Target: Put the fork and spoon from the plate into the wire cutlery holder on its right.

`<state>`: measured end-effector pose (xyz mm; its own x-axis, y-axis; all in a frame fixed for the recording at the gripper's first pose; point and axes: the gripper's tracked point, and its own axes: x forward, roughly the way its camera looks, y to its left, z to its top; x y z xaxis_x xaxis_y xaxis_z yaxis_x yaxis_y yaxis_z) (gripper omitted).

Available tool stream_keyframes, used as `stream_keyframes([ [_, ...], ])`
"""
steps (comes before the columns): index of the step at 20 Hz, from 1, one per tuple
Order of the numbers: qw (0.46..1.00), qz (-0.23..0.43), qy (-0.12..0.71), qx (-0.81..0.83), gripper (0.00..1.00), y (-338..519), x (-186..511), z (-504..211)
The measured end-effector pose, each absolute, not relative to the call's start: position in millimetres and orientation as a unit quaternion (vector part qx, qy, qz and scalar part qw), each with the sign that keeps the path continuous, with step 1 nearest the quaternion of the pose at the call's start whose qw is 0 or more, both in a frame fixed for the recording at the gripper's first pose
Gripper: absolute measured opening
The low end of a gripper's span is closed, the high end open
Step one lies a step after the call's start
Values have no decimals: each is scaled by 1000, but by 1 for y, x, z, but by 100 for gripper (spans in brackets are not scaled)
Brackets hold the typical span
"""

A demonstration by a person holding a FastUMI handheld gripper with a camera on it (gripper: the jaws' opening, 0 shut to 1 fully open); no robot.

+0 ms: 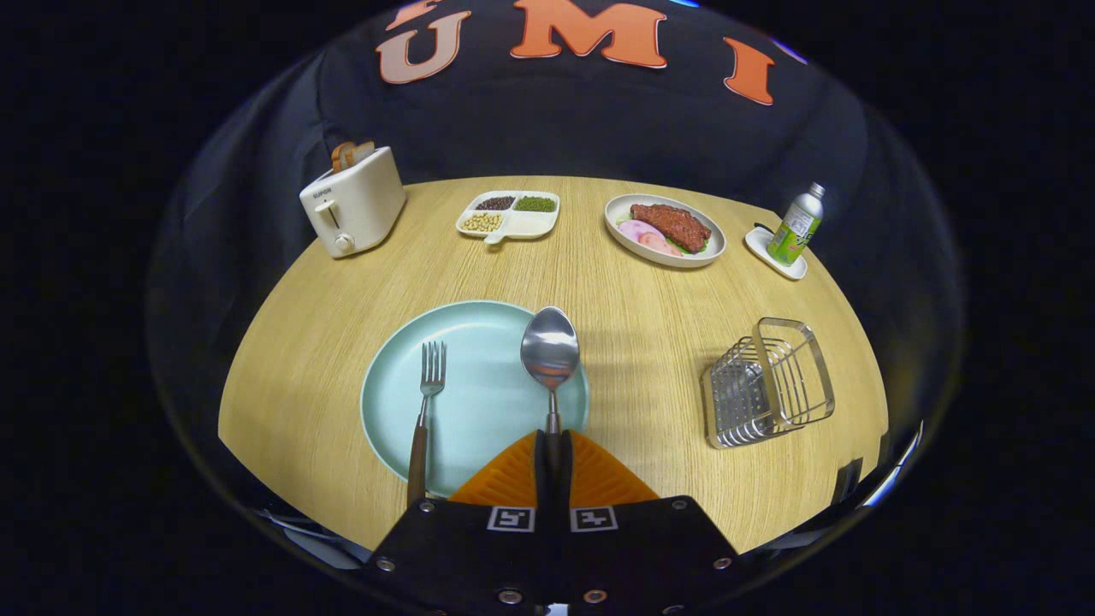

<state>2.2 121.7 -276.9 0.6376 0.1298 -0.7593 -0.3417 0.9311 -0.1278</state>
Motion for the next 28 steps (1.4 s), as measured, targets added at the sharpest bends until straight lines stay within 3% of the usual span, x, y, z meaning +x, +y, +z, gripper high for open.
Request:
stream_keyframes([
  [15,907,84,398,-110,1,7,17,-194],
  [21,862,93,469,-169,1,-39,30,-190],
  [28,769,131,575,-246,1,-57,38,-201],
])
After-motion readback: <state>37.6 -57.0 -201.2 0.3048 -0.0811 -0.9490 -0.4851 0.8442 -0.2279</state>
